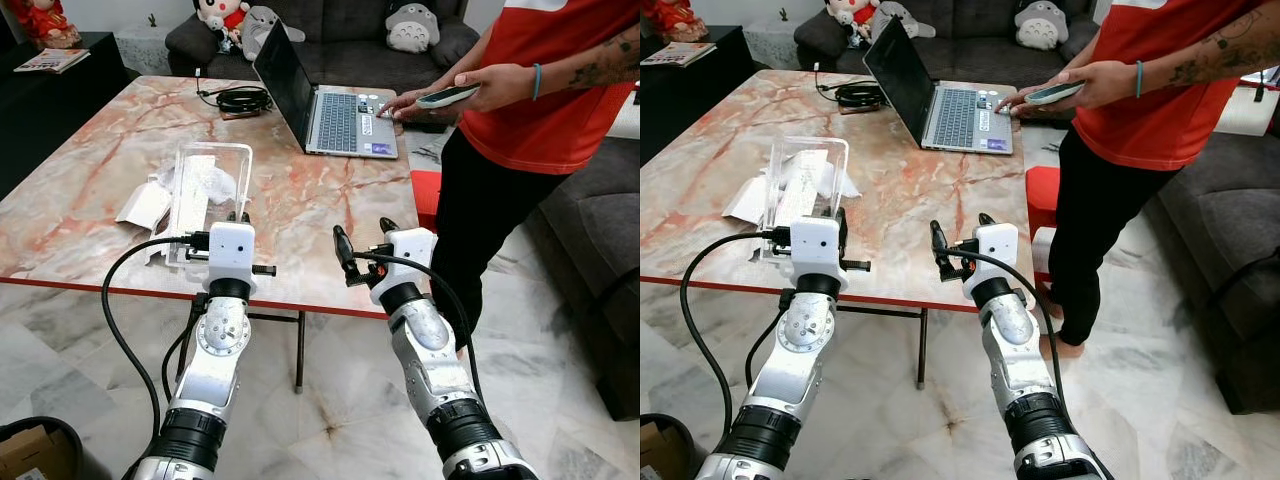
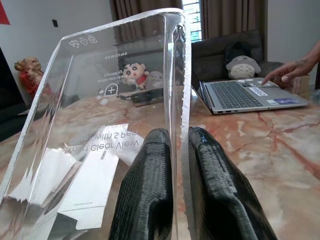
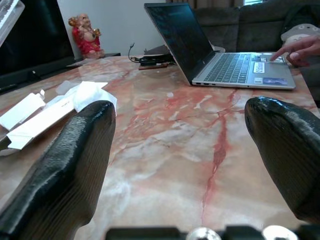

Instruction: Picking trash to rubbish bin

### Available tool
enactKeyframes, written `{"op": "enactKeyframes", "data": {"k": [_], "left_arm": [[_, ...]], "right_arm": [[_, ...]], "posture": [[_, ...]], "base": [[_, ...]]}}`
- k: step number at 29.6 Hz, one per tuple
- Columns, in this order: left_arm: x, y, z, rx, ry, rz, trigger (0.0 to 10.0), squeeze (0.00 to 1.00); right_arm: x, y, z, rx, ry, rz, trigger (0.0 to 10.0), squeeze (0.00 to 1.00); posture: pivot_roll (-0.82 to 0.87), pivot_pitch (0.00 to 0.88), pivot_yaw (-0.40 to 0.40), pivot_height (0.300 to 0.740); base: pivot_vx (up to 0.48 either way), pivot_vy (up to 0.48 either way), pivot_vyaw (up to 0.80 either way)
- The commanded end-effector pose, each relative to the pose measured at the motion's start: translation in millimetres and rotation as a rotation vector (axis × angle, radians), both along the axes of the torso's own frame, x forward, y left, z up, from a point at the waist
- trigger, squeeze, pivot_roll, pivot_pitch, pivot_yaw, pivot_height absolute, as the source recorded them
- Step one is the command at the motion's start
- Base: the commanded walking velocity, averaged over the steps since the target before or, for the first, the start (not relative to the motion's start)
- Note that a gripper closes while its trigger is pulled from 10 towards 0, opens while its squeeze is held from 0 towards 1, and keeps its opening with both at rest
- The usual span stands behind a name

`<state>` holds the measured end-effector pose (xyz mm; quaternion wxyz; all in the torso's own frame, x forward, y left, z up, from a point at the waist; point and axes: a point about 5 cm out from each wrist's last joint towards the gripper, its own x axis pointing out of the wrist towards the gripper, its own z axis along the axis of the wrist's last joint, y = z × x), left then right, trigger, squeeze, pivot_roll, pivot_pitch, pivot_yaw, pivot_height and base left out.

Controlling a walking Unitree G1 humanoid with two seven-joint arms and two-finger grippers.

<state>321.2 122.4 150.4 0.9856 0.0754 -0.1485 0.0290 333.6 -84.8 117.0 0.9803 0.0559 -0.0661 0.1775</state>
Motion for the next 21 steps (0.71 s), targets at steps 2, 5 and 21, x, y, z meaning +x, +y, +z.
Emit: {"op": "enactKeyframes", "data": {"k": [2,5,21], "left_arm": [[-0.3,1.8,1.0,-0.007,-0.004,0.007,10.0,0.00],[0.2,2.8,1.2,-0.007,-0.005,0.010,10.0,0.00],[-1.2,1.7,0.1,0.000,-0.009,-0.001,10.0,0.00]], "right_arm": [[0.6,5.4,5.0,-0.015,-0.021,0.015,10.0,0.00],[-0.5,7.0,3.6,-0.013,-0.017,0.019,10.0,0.00],[-3.0,7.0,1.4,-0.014,-0.017,0.021,10.0,0.00]], "posture": [[-0.03,0.023,-0.048,0.740],[-0.03,0.012,-0.044,0.740],[-0.03,0.000,-0.031,0.740]], "base": [[0.000,0.000,0.80],[0.000,0.000,0.80],[0.000,0.000,0.80]]}}
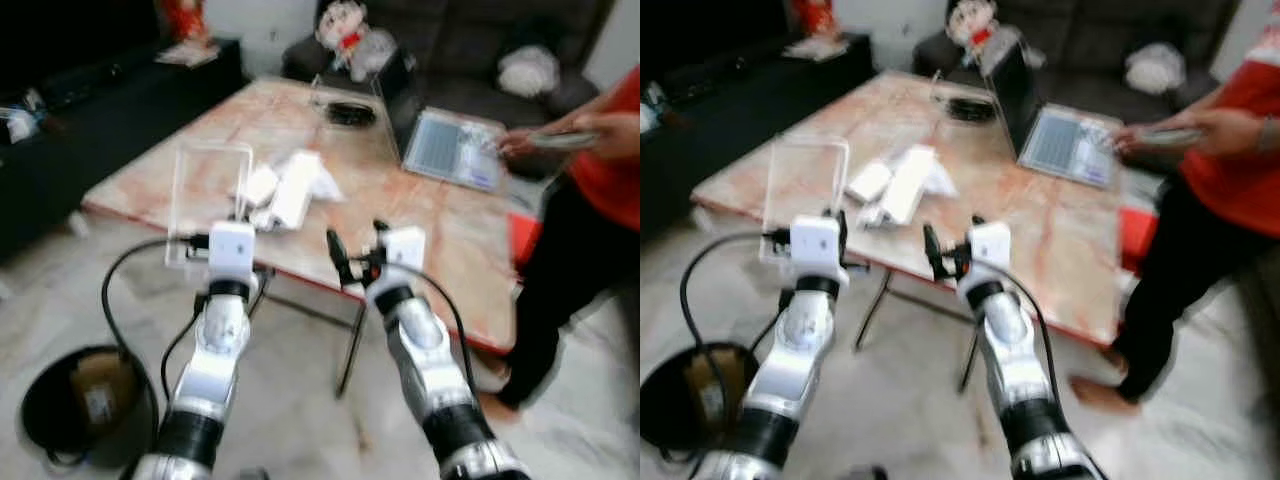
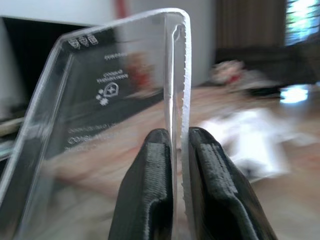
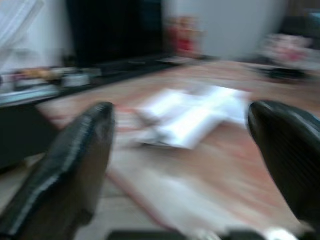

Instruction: Picking trash to rubbish bin

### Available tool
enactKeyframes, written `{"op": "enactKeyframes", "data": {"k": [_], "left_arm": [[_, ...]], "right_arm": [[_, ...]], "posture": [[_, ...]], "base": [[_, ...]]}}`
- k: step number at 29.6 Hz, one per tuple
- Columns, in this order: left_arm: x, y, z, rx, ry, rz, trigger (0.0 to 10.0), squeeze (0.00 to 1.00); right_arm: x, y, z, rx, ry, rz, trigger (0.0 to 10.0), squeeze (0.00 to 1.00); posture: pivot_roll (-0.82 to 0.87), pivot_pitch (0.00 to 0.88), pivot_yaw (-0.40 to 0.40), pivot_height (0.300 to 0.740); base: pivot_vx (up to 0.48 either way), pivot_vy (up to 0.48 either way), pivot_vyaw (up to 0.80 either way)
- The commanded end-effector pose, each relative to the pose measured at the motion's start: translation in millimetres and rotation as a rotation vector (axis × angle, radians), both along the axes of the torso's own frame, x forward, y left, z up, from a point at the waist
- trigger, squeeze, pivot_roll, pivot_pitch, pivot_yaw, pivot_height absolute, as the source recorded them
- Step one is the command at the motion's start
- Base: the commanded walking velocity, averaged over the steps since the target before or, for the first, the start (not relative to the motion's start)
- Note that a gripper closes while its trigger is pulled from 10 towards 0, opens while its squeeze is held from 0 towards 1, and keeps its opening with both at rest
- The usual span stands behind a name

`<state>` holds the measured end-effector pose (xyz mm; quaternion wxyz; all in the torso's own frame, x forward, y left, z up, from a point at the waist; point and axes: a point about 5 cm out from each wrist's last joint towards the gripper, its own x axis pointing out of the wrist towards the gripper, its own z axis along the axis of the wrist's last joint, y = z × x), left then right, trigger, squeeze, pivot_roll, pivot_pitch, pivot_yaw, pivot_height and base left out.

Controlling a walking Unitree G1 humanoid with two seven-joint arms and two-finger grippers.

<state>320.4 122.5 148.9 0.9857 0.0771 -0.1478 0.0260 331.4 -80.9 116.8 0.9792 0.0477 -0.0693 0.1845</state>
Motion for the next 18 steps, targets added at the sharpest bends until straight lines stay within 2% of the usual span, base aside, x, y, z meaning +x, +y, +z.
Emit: {"op": "enactKeyframes", "data": {"k": [1,18], "left_arm": [[-0.6,1.6,1.6,-0.004,-0.011,0.003,10.0,0.00],[-1.4,5.0,-2.0,-0.011,0.002,0.012,10.0,0.00]], "right_arm": [[-1.0,3.2,1.4,0.003,-0.006,0.009,10.0,0.00],[-2.0,5.2,-0.2,-0.001,0.000,0.025,10.0,0.00]], "posture": [[-0.03,0.000,-0.031,0.740],[-0.02,0.000,-0.041,0.740]], "base": [[0.000,0.000,0.80],[0.000,0.000,0.80]]}}
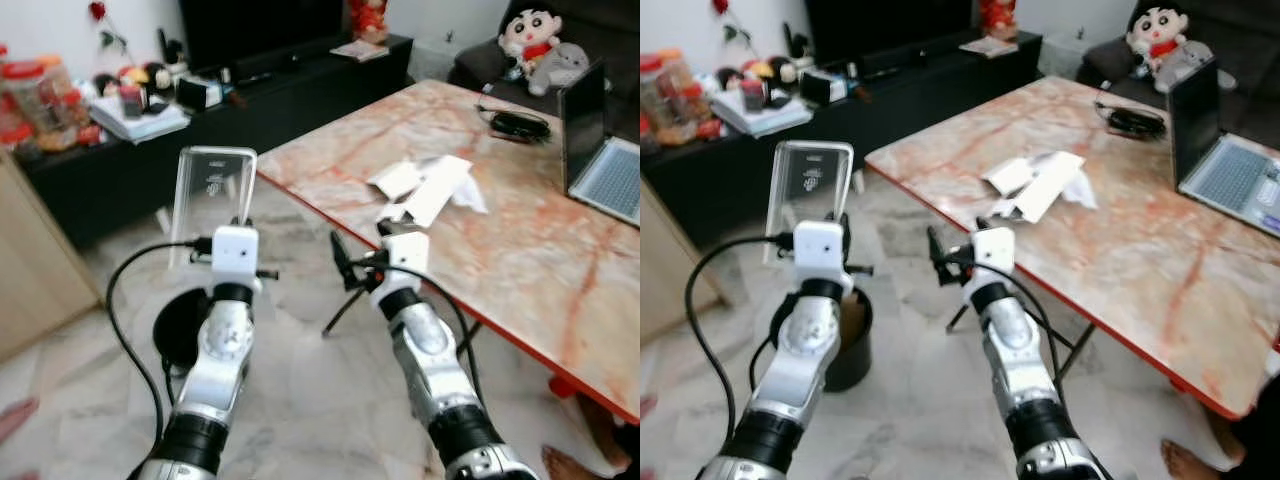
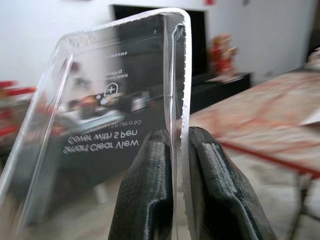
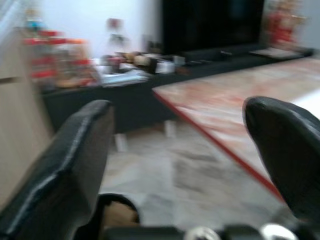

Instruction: Picking trash to rubbish bin

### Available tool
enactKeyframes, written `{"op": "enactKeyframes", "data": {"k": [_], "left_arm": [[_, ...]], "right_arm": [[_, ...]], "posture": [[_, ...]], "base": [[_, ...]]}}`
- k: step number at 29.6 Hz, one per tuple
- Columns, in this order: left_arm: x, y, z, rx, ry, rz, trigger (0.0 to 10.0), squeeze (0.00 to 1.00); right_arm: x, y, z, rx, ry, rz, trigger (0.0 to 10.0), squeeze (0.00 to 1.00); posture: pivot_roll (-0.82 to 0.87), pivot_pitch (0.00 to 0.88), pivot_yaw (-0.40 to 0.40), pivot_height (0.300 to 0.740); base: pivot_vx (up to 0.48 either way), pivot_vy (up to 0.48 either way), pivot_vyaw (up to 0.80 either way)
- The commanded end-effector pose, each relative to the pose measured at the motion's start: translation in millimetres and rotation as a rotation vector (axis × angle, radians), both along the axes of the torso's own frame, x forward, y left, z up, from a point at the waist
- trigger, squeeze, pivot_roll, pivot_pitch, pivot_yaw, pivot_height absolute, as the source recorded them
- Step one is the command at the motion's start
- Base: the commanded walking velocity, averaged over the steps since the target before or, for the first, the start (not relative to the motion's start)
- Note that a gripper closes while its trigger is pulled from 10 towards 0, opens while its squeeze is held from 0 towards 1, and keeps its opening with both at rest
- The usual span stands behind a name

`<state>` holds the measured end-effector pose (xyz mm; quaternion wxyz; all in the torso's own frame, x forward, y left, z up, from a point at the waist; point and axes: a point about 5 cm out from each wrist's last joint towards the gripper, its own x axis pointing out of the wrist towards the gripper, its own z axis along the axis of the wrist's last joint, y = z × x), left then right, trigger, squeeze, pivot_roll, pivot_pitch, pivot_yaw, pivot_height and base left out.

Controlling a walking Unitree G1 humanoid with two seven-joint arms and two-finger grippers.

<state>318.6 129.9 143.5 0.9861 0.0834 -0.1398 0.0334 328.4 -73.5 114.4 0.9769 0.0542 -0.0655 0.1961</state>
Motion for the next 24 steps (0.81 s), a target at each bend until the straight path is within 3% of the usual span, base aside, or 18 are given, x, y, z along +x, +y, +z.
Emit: {"op": "enactKeyframes", "data": {"k": [1,6,8,10,13,17,24], "left_arm": [[0.5,-1.9,2.8,-0.022,-0.009,-0.005,10.0,0.00],[2.5,3.1,-4.4,-0.046,0.041,-0.007,10.0,0.00],[5.0,10.1,-21.2,-0.076,0.126,-0.015,10.0,0.00],[5.0,12.3,-24.9,-0.085,0.141,-0.014,10.0,0.00],[3.0,27.8,-54.0,-0.039,0.253,0.012,10.0,0.00],[-6.7,43.2,-90.6,-0.035,0.421,0.036,10.0,0.00],[-24.7,53.0,-127.7,-0.043,0.586,0.058,10.0,0.00]], "right_arm": [[0.9,-2.3,2.1,-0.012,-0.008,0.001,10.0,0.00],[1.5,-2.6,1.9,-0.011,-0.002,0.003,10.0,0.00],[3.8,-4.6,-5.1,-0.041,0.045,0.017,10.0,0.00],[4.7,-6.7,-10.5,-0.074,0.067,0.018,10.0,0.00],[5.5,-19.8,-33.5,-0.177,0.179,0.014,10.0,0.00],[1.9,-43.0,-60.0,-0.190,0.330,-0.021,10.0,0.00],[-12.6,-62.2,-91.7,-0.251,0.504,-0.024,10.0,0.00]], "posture": [[-0.02,0.000,-0.041,0.740],[-0.02,0.000,-0.043,0.740],[-0.02,0.002,-0.044,0.740],[-0.02,0.002,-0.044,0.740],[-0.03,0.002,-0.045,0.740],[-0.03,0.008,-0.050,0.740],[-0.03,0.016,-0.058,0.740]], "base": [[0.000,0.000,0.80],[0.000,0.000,0.80],[0.000,0.000,0.00],[0.000,0.000,0.00],[0.000,0.000,0.00],[0.000,0.000,0.00],[0.000,0.000,0.00]]}}
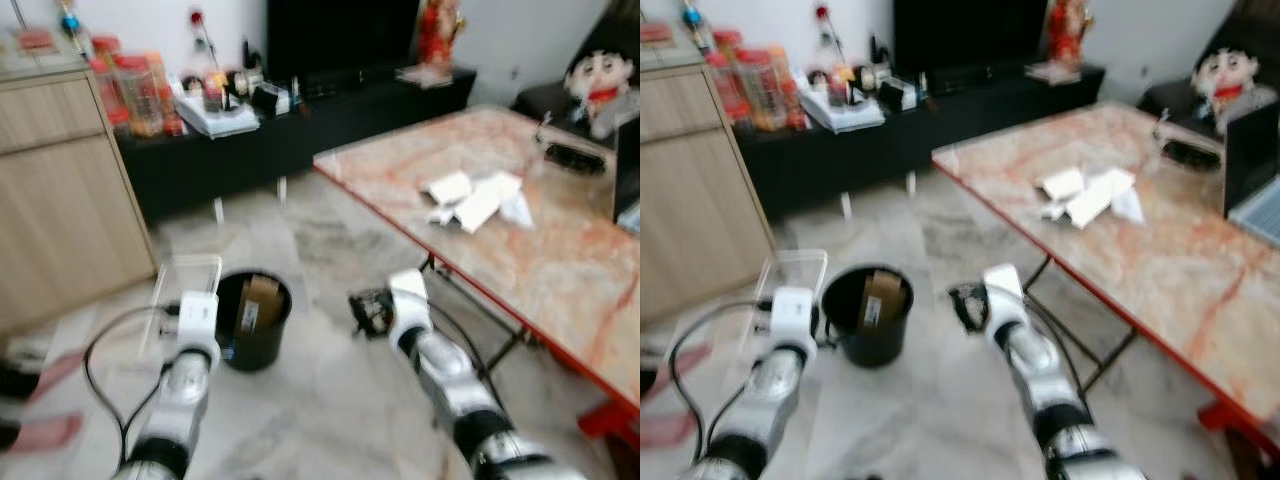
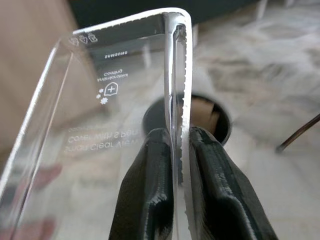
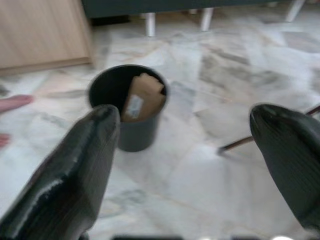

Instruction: Picking trash to rubbish bin

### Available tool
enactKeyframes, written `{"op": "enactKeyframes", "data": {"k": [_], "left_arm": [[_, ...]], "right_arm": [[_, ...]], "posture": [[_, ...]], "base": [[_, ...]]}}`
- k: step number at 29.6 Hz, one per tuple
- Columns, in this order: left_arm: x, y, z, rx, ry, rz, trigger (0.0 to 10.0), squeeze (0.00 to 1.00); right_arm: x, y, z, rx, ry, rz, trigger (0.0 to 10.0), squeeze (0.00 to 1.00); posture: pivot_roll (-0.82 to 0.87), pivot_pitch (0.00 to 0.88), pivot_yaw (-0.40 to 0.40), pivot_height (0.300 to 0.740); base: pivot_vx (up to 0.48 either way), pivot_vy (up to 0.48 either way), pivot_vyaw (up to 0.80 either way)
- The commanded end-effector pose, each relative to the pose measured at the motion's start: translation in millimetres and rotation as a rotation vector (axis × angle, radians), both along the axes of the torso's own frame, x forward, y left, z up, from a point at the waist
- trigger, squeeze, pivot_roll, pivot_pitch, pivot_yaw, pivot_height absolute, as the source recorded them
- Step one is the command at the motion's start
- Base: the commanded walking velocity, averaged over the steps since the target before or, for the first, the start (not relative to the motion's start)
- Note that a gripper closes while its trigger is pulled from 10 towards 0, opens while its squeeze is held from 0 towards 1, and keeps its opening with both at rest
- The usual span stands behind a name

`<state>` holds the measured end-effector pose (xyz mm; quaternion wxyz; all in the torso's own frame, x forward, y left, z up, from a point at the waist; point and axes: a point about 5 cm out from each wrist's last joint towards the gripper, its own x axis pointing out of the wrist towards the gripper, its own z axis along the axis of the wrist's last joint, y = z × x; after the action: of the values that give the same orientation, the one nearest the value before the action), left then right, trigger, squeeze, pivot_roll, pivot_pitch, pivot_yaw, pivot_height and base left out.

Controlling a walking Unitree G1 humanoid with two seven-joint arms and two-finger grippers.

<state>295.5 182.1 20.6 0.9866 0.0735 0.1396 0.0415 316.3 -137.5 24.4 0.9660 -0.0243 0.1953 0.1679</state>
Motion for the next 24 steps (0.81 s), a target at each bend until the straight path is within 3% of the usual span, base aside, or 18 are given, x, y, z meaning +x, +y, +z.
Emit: {"op": "enactKeyframes", "data": {"k": [1,3,8,14,24], "left_arm": [[-5.8,1.3,-10.9,-0.012,0.058,0.005,10.0,0.00],[-14.1,2.8,-22.0,-0.015,0.105,0.020,10.0,0.00],[-20.1,3.8,-30.7,-0.032,0.150,0.018,10.0,0.00],[-45.6,15.8,-56.1,-0.012,0.311,0.053,10.0,0.00],[-69.2,21.5,-74.5,-0.051,0.427,0.112,10.0,0.00]], "right_arm": [[-4.9,-0.9,-8.0,-0.006,0.048,-0.004,10.0,0.00],[-14.7,-6.8,-20.7,-0.025,0.110,-0.026,10.0,0.00],[-22.8,-11.7,-29.8,-0.021,0.154,-0.042,10.0,0.00],[-49.4,-21.8,-56.0,-0.097,0.305,-0.048,10.0,0.00],[-66.4,-22.5,-70.2,-0.086,0.400,-0.069,10.0,0.00]], "posture": [[-0.03,0.016,-0.058,0.740],[-0.03,0.021,-0.061,0.740],[-0.03,0.023,-0.061,0.740],[-0.03,0.027,-0.068,0.740],[-0.02,0.031,-0.067,0.740]], "base": [[0.000,0.000,0.00],[0.000,0.000,0.00],[0.000,0.000,0.00],[0.474,0.000,0.00],[0.480,0.000,0.00]]}}
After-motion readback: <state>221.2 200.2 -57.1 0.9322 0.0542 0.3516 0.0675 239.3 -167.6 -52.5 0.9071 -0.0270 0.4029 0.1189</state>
